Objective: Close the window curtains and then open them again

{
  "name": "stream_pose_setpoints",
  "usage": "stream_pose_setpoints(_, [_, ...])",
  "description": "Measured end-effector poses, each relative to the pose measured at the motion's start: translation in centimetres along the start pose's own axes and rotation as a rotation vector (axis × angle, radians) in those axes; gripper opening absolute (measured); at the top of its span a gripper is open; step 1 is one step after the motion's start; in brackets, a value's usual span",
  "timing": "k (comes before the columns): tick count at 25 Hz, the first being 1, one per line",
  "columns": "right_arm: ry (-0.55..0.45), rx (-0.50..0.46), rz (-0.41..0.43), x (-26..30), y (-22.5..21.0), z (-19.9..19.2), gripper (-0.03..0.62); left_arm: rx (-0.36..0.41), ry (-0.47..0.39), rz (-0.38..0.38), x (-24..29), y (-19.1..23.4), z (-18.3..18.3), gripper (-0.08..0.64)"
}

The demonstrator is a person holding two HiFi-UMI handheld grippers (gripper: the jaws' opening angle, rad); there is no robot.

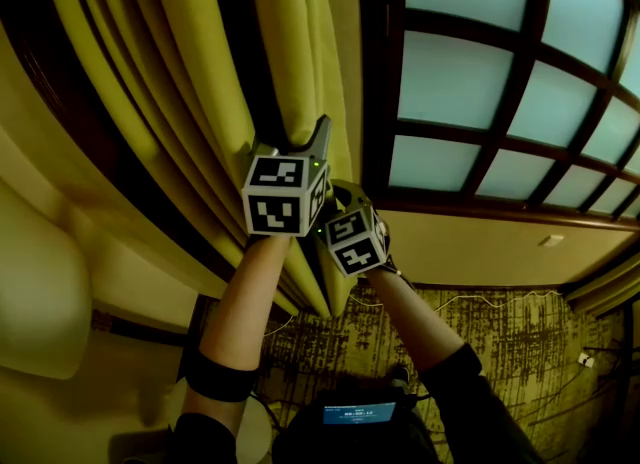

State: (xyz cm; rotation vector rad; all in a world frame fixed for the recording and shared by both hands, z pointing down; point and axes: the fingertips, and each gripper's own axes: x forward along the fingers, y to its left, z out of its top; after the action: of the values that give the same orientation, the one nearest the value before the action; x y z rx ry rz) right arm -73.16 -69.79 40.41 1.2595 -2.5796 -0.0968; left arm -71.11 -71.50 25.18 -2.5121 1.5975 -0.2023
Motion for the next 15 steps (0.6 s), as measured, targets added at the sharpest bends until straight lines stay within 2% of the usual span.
stream_pose_setpoints(4, [-0.002,0.056,0.000,-0.1,0.0,0.0,0.051,-0.020,-0.013,-0.003,-0.2,0.2,0.0,0.017])
stream_pose_setpoints(10, [-0.009,0.105,-0.035,-1.3,-1.2,-0.4,0.039,-0.042,-0.025,-0.053,0.4,-1.7,0.5,0.009])
stream_pose_setpoints(15, [-0.030,0.157,-0.076,-3.3,-4.1,-1.2,0.035,-0.023,-0.045,-0.095,2.0,-5.2,1.4,0.009])
